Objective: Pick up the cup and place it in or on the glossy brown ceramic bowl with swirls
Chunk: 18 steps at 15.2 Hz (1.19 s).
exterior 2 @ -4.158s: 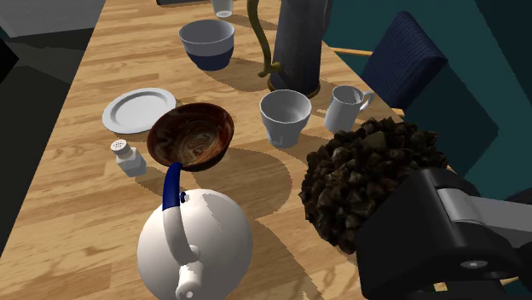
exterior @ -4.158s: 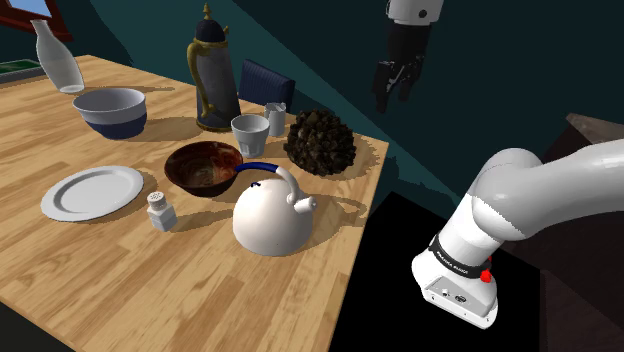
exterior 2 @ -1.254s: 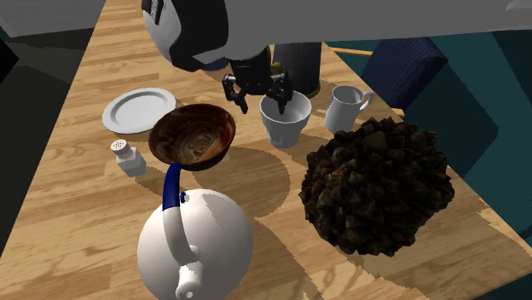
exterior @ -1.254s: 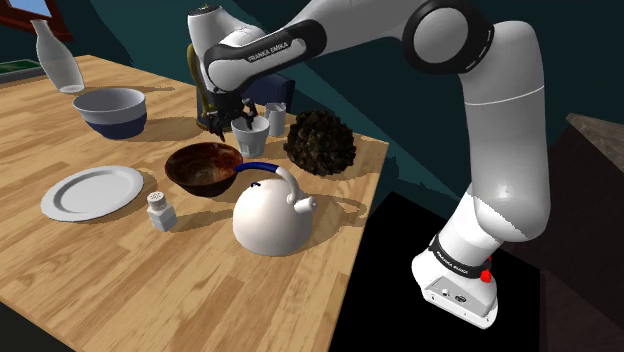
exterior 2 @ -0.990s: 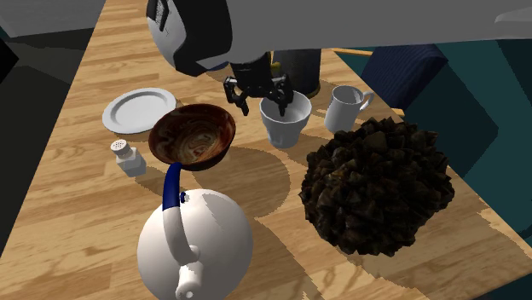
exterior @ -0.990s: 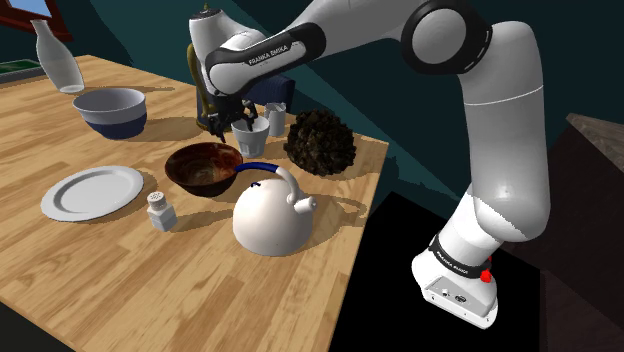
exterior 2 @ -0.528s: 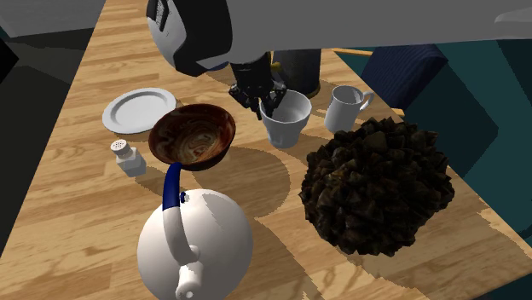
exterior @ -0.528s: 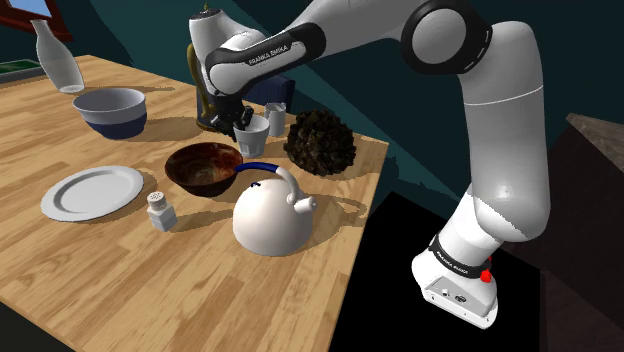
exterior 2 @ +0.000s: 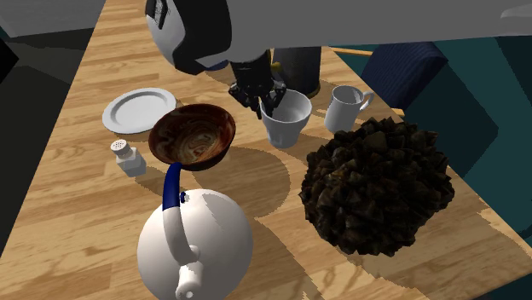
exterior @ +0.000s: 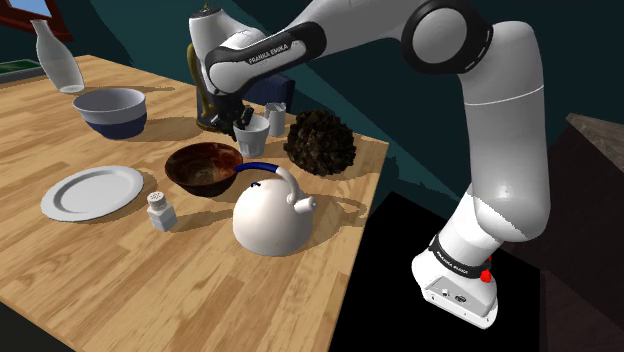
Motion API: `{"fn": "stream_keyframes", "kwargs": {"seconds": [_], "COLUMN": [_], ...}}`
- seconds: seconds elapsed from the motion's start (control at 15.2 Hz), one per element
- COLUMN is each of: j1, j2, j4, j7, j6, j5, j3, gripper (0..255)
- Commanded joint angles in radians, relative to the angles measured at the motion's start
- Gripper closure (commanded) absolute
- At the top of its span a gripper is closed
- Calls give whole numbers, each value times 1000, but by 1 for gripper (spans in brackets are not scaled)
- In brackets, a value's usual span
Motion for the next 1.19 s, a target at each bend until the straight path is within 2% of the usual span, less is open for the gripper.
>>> {"fn": "stream_keyframes", "kwargs": {"seconds": [0.0, 1.12], "j1": [0, 7], "j2": [-7, -56], "j4": [10, 160], "j7": [-5, -54], "j6": [-16, -209], "j5": [3, 30], "j3": [2, 13], "gripper": [255, 255]}}
